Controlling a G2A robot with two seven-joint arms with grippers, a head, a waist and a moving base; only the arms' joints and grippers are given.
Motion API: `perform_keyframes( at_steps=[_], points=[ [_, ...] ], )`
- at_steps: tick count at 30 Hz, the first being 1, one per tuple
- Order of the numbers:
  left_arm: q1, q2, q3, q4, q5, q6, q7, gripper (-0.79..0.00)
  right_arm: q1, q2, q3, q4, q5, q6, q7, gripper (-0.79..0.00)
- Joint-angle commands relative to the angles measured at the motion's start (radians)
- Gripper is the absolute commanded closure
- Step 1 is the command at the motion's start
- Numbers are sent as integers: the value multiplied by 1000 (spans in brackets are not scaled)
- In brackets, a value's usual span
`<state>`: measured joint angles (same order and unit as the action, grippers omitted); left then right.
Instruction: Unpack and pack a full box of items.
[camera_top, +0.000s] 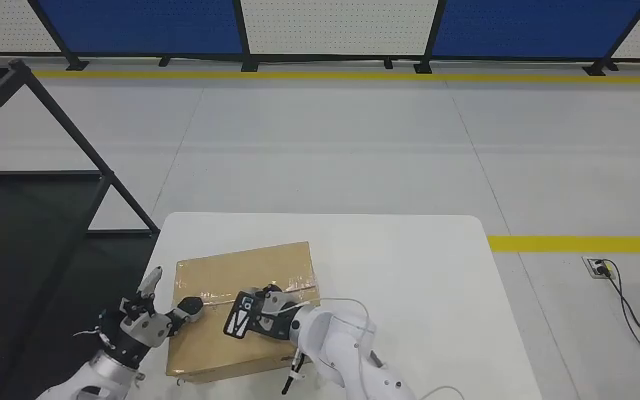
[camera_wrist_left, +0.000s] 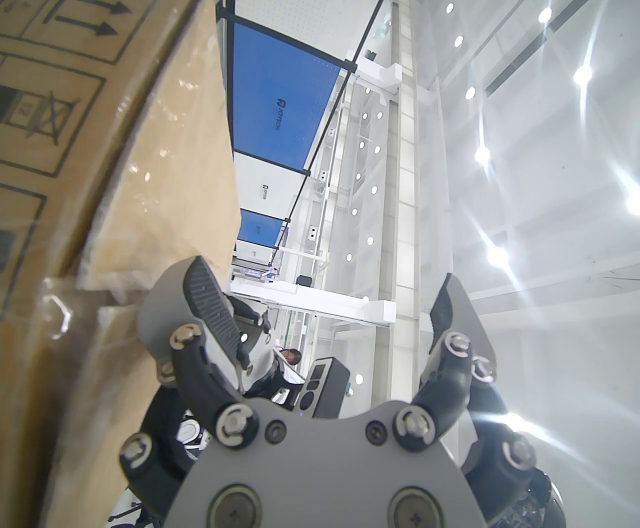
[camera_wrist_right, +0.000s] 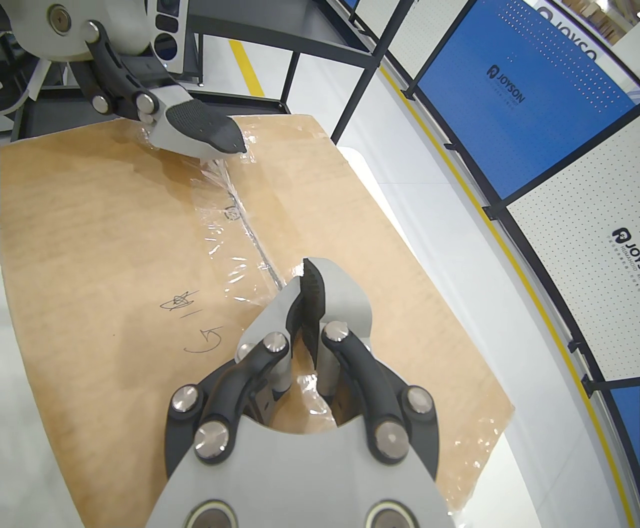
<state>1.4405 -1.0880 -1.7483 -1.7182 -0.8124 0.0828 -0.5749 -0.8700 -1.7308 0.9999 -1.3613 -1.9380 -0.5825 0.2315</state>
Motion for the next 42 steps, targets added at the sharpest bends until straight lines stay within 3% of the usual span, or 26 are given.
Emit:
perform_keyframes(
  at_steps=[1, 8, 25, 32, 35, 42],
  points=[
    [0, 1, 0, 9, 14, 9, -3, -785, -3, 3, 1, -7, 2, -2, -2, 0],
    [17, 2, -17, 29, 19, 7, -1, -785, -4, 11, 4, -17, 4, -6, 6, 0],
    [127, -1, -137, -31, -76, -48, -32, -785, 47, 8, -13, 36, 66, 30, 123, 0],
    [143, -2, -158, 6, -79, -41, -36, -785, 45, 14, -24, 2, 80, 15, 42, 0],
    [141, -3, -159, 17, -87, -44, -41, -785, 49, 8, -13, 7, 177, 35, 11, 0],
    [161, -6, -194, 22, -126, -89, -64, -785, 54, 5, -6, 6, 222, 44, 6, 0]
  ],
)
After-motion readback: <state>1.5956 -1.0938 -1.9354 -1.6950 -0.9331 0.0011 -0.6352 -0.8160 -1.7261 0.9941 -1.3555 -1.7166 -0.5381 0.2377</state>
